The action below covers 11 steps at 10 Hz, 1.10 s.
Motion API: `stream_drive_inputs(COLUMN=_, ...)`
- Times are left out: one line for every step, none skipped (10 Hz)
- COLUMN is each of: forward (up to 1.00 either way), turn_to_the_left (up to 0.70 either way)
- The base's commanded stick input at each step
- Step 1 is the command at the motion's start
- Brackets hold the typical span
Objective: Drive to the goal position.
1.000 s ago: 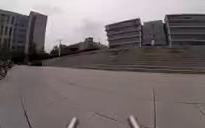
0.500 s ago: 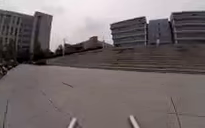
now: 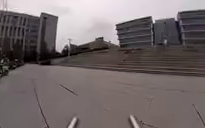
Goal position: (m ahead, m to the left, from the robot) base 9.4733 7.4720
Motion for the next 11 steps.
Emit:
stream_drive_inputs(forward=1.0, turn_to_the_left=0.16)
stream_drive_inputs(forward=1.0, turn_to_the_left=0.09)
stream_drive_inputs(forward=1.0, turn_to_the_left=0.12)
stream_drive_inputs(forward=1.0, turn_to_the_left=0.2)
stream_drive_inputs(forward=1.0, turn_to_the_left=0.09)
stream_drive_inputs(forward=1.0, turn_to_the_left=0.33)
stream_drive_inputs(forward=1.0, turn_to_the_left=0.33)
stream_drive_inputs(forward=1.0, turn_to_the_left=0.05)
stream_drive_inputs(forward=1.0, turn_to_the_left=0.12)
stream_drive_inputs(forward=1.0, turn_to_the_left=0.38)
stream_drive_inputs(forward=1.0, turn_to_the_left=0.2)
